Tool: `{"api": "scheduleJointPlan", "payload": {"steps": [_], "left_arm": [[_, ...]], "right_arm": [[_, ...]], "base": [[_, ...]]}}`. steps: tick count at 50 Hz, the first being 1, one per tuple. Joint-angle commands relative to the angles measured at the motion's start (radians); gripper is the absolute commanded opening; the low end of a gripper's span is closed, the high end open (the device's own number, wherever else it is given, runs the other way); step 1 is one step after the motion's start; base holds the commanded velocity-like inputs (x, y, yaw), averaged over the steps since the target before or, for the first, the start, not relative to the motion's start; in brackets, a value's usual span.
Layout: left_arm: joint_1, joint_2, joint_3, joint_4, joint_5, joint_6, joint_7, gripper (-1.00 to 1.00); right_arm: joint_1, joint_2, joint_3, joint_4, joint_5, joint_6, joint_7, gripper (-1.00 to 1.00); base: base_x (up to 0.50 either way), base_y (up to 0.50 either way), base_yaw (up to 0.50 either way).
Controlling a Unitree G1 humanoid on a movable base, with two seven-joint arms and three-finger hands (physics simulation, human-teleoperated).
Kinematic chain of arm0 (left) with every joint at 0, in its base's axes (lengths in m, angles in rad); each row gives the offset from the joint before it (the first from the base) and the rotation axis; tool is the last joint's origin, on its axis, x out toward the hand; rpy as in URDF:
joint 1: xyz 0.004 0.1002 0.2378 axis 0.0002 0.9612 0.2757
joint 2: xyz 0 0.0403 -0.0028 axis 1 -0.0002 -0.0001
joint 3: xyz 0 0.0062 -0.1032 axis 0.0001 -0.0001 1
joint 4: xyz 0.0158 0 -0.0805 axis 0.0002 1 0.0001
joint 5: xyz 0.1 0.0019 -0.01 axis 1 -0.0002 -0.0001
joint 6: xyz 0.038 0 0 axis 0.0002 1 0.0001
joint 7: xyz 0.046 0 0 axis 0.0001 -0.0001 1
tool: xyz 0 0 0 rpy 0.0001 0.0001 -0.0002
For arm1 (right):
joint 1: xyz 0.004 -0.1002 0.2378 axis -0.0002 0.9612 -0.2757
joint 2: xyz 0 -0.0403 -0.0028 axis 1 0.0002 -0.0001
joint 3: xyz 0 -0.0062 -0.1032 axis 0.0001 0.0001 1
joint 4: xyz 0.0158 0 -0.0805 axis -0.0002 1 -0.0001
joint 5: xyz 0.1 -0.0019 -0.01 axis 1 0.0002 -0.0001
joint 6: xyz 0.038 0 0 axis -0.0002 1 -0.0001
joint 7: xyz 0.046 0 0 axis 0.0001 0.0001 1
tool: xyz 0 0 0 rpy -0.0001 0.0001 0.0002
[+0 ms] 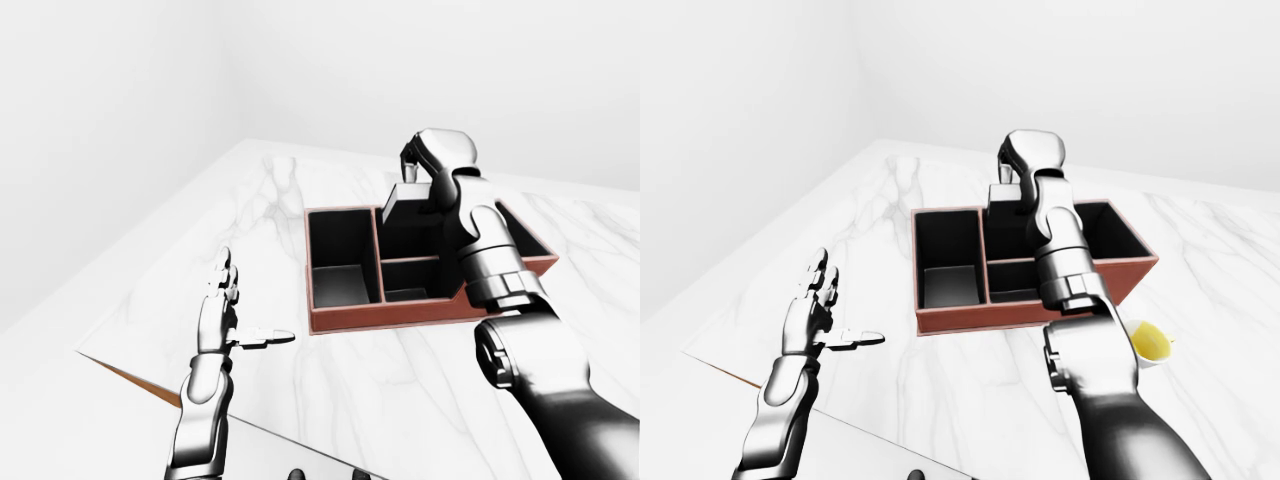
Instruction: Pick up the book and place it in the front compartment of the caddy.
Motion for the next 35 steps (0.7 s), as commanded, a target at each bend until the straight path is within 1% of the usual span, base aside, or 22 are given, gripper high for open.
{"api": "scheduleJointPlan", "payload": {"steps": [1, 4, 7, 16, 19, 35], "left_arm": [[-0.046, -0.004, -0.014, 0.098, 0.015, -0.03, 0.032, 1.0], [-0.044, -0.003, -0.013, 0.092, 0.014, -0.026, 0.031, 1.0], [-0.047, -0.003, -0.011, 0.1, 0.013, -0.031, 0.031, 1.0], [-0.048, -0.001, -0.009, 0.099, 0.011, -0.03, 0.029, 1.0], [-0.048, -0.002, -0.01, 0.103, 0.013, -0.034, 0.029, 1.0], [-0.043, -0.002, -0.009, 0.086, 0.01, -0.022, 0.027, 1.0]], "right_arm": [[-0.067, 0.001, 0.0, 0.203, 0.032, 0.0, -0.11, -1.0], [-0.07, 0.002, 0.005, 0.225, 0.04, 0.0, -0.126, -1.0], [-0.075, 0.001, 0.007, 0.243, 0.045, 0.0, -0.137, -1.0], [-0.083, 0.009, 0.019, 0.299, 0.055, 0.0, -0.174, -1.0], [-0.082, 0.011, 0.029, 0.321, 0.042, 0.0, -0.19, -1.0], [-0.1, 0.01, 0.037, 0.354, 0.015, 0.0, -0.211, -1.0]], "base": [[0.0, 0.0, 0.0], [0.0, 0.0, 0.0], [0.0, 0.0, 0.0], [0.0, 0.0, 0.0], [0.0, 0.0, 0.0], [0.0, 0.0, 0.0]]}}
